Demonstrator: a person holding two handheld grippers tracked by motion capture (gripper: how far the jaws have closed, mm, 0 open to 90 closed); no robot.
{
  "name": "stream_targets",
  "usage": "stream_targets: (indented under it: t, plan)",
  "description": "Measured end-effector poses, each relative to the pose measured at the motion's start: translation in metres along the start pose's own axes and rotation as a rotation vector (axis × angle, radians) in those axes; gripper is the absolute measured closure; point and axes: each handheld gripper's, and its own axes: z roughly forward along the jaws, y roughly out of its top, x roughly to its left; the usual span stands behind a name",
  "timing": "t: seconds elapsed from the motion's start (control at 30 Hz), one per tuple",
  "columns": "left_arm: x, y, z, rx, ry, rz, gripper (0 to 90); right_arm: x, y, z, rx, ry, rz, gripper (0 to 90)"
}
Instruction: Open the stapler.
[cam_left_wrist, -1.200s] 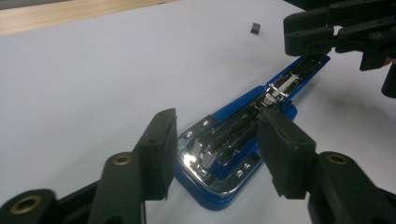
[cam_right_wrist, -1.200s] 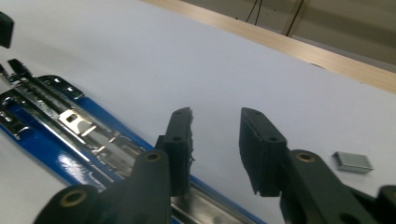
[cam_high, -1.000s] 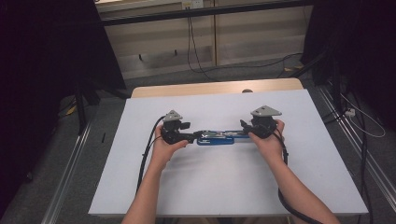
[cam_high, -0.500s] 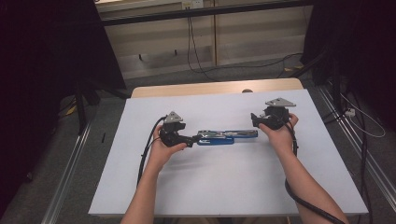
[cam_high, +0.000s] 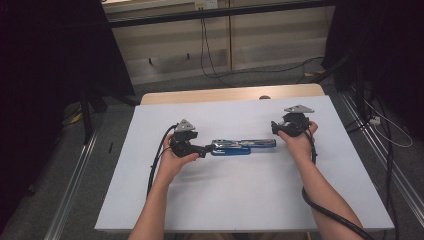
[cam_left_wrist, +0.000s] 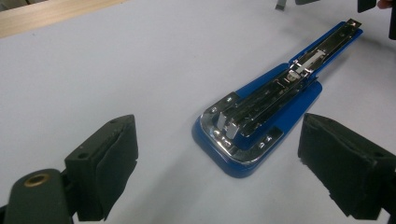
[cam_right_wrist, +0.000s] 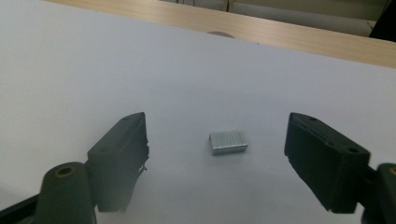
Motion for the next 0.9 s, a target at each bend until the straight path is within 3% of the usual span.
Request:
stream_targets:
  t: [0.27,0.5,0.9]
  plan:
    - [0.003,0.000,-0.002,-0.008,0.007,-0.005,12.3,-0.004,-0.003,0.016,0.038,-0.001,-0.027,37.3]
    - [0.005,0.000,-0.004,-0.014,0.012,-0.009,12.3,-0.011,-0.001,0.022,0.046,-0.016,-0.025,38.4]
    - [0.009,0.001,-0.008,-0.031,0.023,-0.020,12.4,-0.010,0.002,0.030,0.104,0.064,-0.066,37.3]
